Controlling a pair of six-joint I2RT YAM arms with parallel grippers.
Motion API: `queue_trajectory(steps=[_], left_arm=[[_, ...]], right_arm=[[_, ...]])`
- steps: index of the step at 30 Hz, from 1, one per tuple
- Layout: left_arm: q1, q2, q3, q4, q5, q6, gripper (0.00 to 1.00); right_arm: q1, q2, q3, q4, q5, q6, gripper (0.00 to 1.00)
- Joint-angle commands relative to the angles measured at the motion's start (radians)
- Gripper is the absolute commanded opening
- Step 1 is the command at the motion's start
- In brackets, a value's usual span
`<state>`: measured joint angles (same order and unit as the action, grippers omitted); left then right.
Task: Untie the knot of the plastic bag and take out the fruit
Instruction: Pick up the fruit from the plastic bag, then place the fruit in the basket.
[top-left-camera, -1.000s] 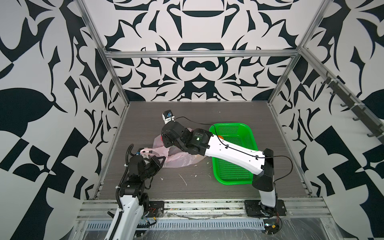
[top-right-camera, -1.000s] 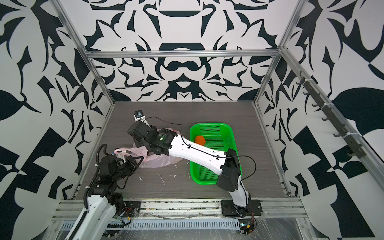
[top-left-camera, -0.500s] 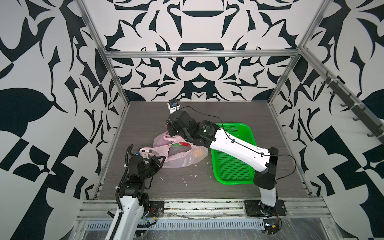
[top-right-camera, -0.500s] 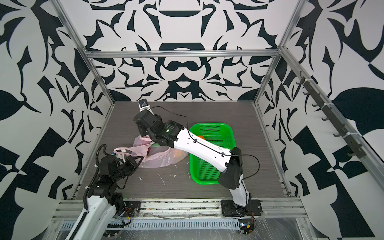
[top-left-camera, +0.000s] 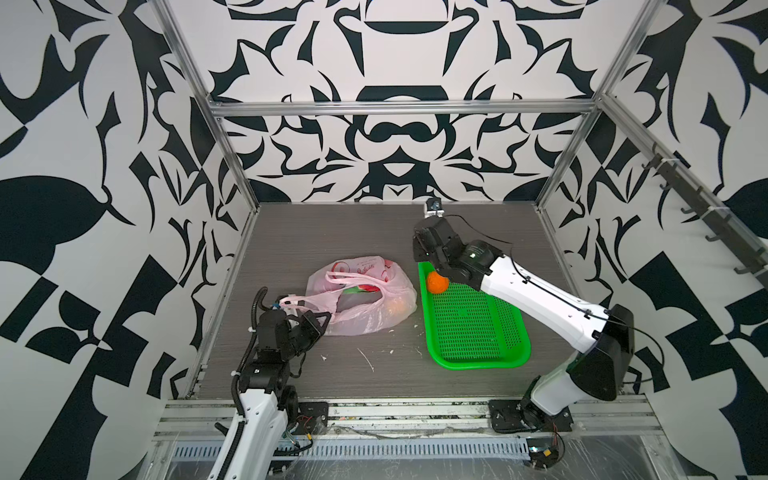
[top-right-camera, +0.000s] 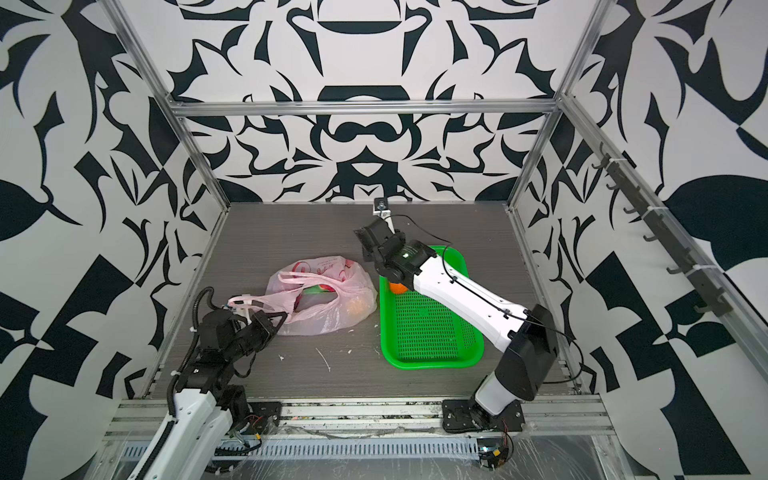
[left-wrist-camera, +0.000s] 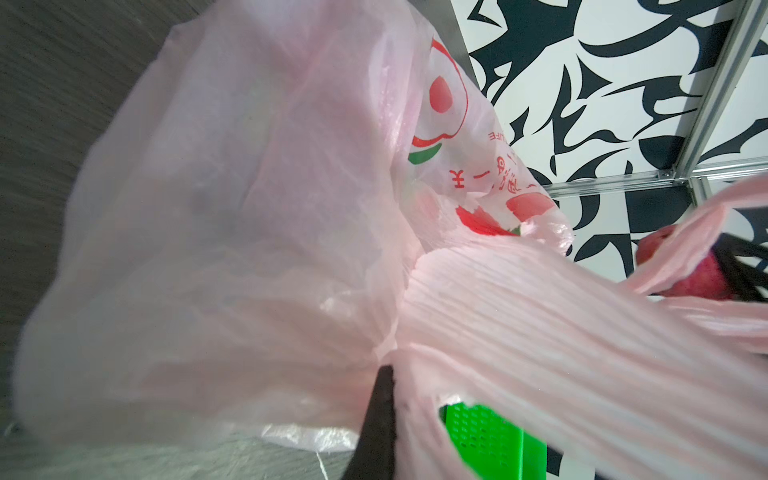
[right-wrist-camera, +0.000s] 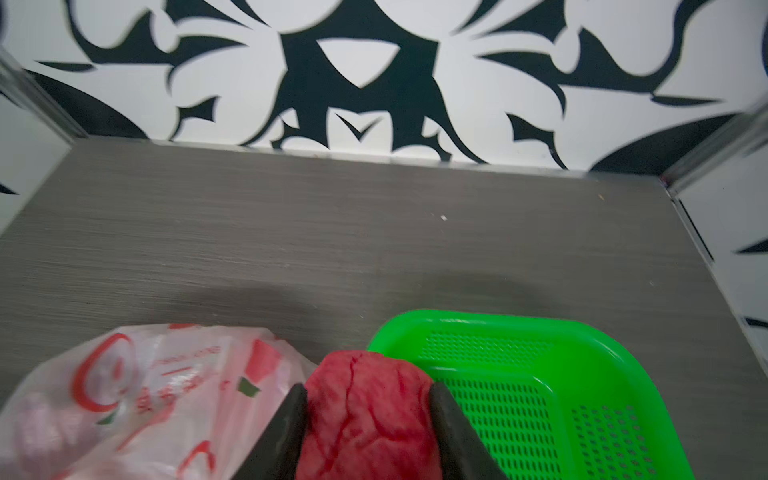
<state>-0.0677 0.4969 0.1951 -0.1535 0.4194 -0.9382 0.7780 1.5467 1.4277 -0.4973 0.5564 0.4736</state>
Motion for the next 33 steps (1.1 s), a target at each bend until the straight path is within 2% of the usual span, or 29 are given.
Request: queue_trajectory(steps=[1, 6, 11, 33], left_arm=[[0.0, 0.013, 0.036, 0.023, -0.013, 0.019, 0.0], [0.0, 0.027, 0.048, 0.026, -0.016, 0.026, 0.0], [0.0, 0.028, 0.055, 0.018, -0.019, 0.029, 0.0], [0.0, 0.037, 0.088, -0.021, -0.043, 0.038, 0.0]], right_arm=[[-0.04, -0.059, -0.091, 0.038, 0.001, 0.063, 0.14], [-0.115, -0.079, -0.23, 0.078, -0.048, 0.101, 0.14], [-0.156, -0.059, -0.293, 0.112, -0.061, 0.115, 0.14], [-0.276, 0.053, -0.385, 0.219, -0.128, 0.128, 0.14]])
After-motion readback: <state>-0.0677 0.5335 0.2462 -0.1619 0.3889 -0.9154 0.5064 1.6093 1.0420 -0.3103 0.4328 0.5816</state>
